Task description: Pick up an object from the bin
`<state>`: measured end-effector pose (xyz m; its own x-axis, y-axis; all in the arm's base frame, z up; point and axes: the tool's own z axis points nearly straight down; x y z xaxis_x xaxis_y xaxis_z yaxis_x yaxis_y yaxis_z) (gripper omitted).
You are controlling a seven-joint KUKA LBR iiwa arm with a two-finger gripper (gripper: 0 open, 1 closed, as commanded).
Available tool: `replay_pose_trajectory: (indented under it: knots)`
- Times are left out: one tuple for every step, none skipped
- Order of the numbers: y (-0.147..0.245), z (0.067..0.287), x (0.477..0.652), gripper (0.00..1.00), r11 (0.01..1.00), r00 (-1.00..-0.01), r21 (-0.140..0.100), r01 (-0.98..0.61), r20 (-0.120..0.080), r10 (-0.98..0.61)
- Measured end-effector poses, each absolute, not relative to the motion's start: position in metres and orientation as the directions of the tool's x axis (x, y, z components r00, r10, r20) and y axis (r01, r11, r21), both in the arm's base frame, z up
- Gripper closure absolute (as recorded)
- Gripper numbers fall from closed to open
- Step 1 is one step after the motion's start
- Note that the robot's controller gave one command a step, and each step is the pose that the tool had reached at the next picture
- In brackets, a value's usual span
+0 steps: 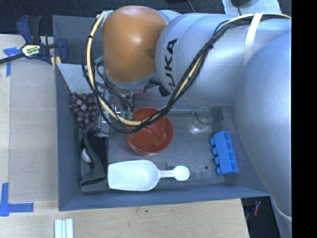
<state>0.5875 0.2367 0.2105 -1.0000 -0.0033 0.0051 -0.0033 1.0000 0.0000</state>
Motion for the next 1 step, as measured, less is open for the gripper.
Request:
replay_pose_trajectory:
  knots:
    - [0.2354, 0.2151, 0.5897, 0.00, 1.000, -1.000, 0.002, 0.001, -0.003, 0.001]
